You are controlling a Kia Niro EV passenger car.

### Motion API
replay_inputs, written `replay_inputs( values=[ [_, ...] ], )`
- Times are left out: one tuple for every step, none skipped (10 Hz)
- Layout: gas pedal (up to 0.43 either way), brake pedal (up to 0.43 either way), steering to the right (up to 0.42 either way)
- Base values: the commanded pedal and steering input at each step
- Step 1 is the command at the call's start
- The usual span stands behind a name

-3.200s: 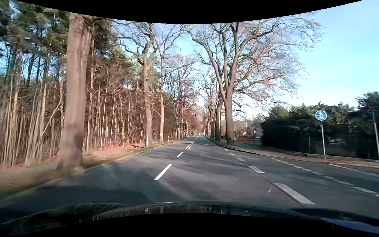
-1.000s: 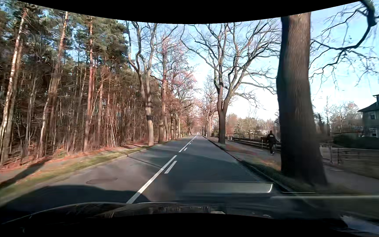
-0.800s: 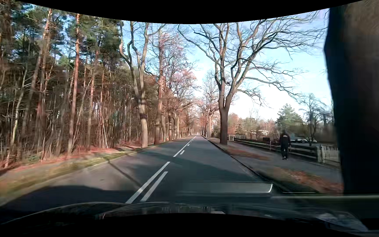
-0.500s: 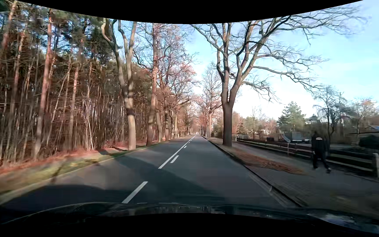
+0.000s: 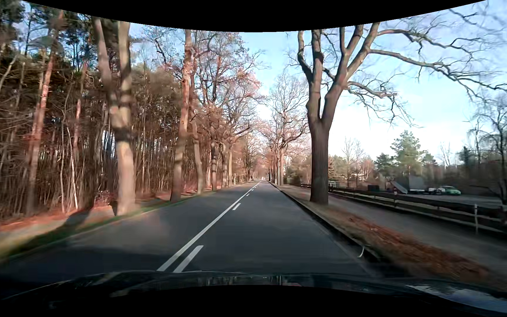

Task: Follow the waypoints while adhering to traffic rules and regulations

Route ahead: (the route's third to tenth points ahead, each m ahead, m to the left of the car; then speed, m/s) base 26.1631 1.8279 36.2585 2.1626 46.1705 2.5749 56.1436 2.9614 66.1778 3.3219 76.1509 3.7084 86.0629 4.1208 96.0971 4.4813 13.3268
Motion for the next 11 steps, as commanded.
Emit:
replay_inputs(
  values=[
    [0.118,0.0,-0.004],
    [0.118,0.0,-0.006],
    [0.118,0.0,-0.006],
    [0.118,0.0,-0.006],
    [0.118,0.0,-0.006],
    [0.118,0.0,-0.006],
    [0.118,0.0,-0.007],
    [0.118,0.0,-0.006],
    [0.118,0.0,-0.006],
    [0.118,0.0,-0.007],
    [0.118,0.0,-0.006]
  ],
)
